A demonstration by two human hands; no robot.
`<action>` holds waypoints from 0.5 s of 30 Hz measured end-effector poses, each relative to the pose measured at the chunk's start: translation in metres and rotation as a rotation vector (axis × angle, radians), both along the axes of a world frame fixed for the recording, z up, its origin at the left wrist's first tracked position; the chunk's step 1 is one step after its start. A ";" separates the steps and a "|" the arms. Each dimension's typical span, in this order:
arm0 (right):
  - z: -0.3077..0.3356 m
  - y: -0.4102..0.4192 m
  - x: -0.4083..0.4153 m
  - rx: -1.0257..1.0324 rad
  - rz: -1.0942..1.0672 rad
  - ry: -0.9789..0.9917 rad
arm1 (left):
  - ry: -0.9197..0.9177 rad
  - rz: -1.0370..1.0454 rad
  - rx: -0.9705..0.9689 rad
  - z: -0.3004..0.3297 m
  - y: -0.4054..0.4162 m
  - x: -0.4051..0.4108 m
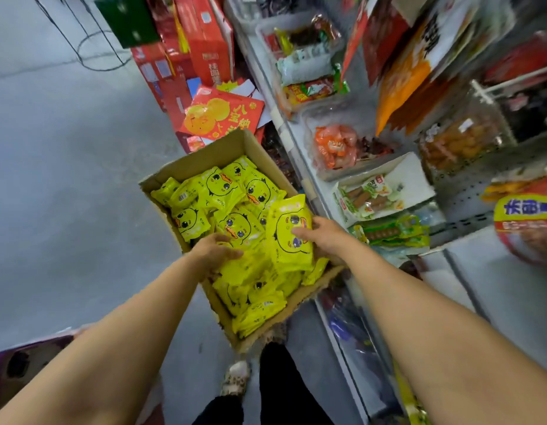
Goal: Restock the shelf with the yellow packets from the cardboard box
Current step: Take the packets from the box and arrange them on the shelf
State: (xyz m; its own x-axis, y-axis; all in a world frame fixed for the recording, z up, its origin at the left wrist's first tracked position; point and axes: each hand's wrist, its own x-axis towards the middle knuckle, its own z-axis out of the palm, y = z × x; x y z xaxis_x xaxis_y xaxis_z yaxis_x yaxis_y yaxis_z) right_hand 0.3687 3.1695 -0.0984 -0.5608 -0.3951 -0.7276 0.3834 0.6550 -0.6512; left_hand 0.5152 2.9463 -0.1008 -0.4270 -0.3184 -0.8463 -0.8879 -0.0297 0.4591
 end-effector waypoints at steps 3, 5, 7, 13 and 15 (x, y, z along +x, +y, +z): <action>0.034 0.017 0.009 -0.034 -0.166 0.079 | 0.107 0.000 0.190 0.036 0.014 -0.003; 0.051 0.037 0.010 -0.081 -0.260 0.150 | 0.184 -0.003 0.258 0.062 0.025 -0.004; 0.081 0.054 0.022 -0.159 -0.385 0.185 | 0.269 0.021 0.293 0.089 0.037 -0.003; 0.182 0.096 0.073 -0.306 -0.641 0.380 | 0.437 -0.043 0.476 0.157 0.072 0.006; 0.211 0.112 0.090 -0.351 -0.723 0.433 | 0.487 -0.174 0.434 0.175 0.084 0.008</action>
State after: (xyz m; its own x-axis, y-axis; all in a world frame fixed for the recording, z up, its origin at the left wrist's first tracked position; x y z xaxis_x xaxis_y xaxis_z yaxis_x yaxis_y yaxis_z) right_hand 0.4582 3.2810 0.1127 -0.9539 -0.0002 -0.3002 0.2991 0.0879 -0.9502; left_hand 0.5234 3.0306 0.0740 -0.8068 0.1143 -0.5797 -0.5907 -0.1772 0.7872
